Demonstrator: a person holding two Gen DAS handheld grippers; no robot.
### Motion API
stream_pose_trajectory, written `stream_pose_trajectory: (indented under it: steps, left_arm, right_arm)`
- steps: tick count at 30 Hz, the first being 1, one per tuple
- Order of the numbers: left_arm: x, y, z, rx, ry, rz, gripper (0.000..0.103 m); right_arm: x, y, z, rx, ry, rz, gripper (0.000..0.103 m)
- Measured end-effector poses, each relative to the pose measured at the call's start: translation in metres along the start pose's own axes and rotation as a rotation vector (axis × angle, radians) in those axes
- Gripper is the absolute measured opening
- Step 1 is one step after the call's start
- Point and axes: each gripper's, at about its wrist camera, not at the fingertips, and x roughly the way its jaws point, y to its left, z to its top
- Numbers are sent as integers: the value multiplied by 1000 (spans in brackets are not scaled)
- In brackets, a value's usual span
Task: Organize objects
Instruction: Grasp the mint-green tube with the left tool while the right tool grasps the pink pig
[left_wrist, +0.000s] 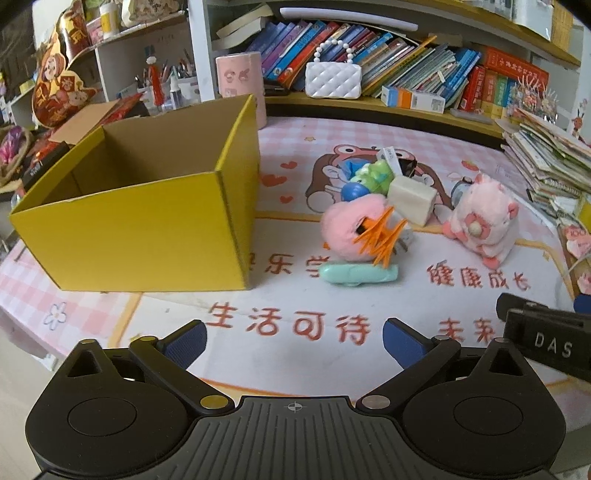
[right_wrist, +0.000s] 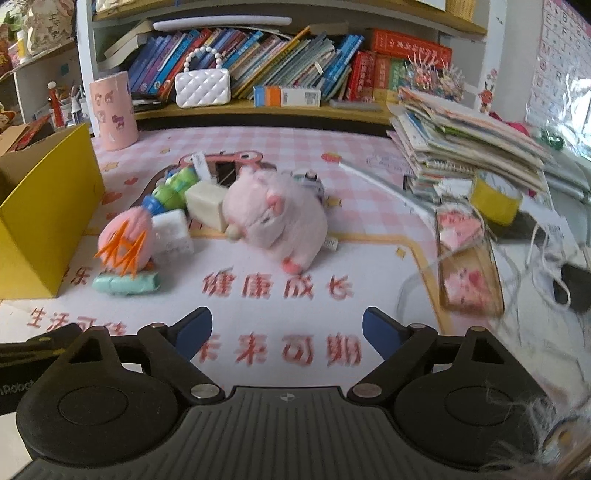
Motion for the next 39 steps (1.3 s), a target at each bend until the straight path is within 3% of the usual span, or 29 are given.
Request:
stream_pose_trajectory:
  steps: [3,8,15,22,30,33,34,35,39]
  left_arm:
    - [7,-8,4,-14,7,-7,93]
    - [28,-26,15,-30,64,-51,92]
    - [60,-43,28,-22,45,-12,88]
    - [84,-47,35,-33,57,13,70]
    - [66,-41,26,-9,55,19,69]
    - [53,-34,18,-21,70,2,69]
    - [50,-32,15,-24,73,-6,69]
    - [48,-31,14,-22,73,-14,69]
    - [35,-28,15,-20,25,-60,69]
  right_arm:
    - [8,-9,12,-30,-21,16,89]
    - [23,-22,33,-87,-64,37,89]
    - [38,-30,55,-132,-86,118,93]
    - [47,-16,65,-226,-110,175,99]
    - [78,11,60,-388,-79,151,100]
    - [88,13,57,-416,-82,111,82]
    - [90,11,57,-413,-78,105,67]
    - [91,10,57,-403,-83,76,61]
    - [75,-5,61,-303,-120,73,55]
